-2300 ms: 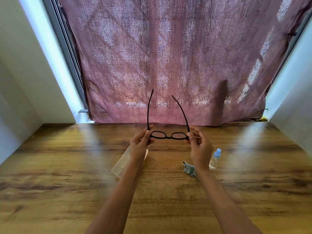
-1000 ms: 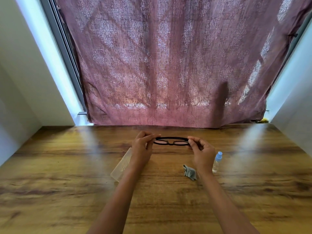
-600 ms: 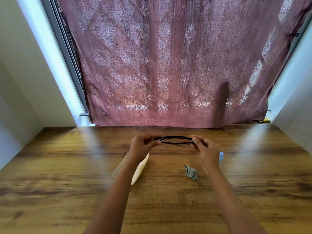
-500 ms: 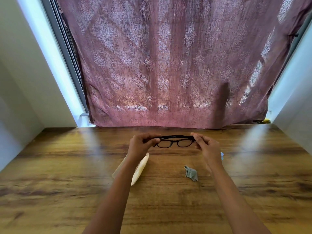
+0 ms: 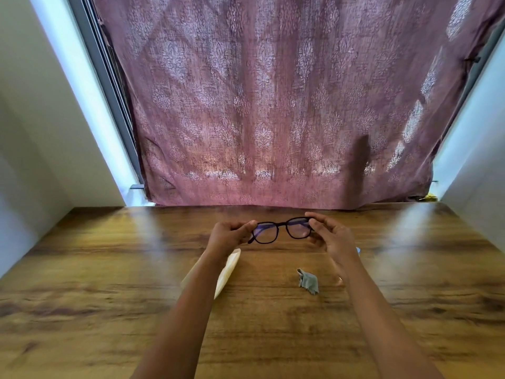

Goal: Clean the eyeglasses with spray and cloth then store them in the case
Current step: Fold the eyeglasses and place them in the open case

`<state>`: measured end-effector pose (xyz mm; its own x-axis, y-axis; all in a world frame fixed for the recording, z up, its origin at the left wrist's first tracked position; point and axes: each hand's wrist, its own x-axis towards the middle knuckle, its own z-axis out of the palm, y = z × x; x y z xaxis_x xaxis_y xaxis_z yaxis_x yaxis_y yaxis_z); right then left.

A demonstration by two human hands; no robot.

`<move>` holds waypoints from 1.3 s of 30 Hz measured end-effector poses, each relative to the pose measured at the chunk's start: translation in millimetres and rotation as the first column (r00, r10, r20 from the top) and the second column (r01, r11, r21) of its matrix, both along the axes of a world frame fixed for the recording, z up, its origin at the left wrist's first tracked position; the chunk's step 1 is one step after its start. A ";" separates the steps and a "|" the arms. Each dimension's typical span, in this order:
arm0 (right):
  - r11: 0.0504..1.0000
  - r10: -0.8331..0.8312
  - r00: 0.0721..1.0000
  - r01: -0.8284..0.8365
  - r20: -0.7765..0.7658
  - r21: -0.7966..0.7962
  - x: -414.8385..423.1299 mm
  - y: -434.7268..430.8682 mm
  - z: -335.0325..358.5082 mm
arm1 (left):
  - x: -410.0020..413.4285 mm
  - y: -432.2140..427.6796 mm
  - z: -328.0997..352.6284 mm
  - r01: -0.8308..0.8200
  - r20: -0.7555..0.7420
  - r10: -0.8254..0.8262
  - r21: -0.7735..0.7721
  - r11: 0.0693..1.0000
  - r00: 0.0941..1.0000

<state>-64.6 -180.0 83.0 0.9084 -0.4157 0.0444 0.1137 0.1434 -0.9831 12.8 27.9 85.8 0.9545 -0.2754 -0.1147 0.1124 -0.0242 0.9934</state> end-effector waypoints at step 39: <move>0.985 -0.007 0.993 0.027 -0.120 0.169 9.2 37.0 -27.7 | -3.2 84.4 -130.9 -0.609 -0.102 0.706 0.430 0.667 0.701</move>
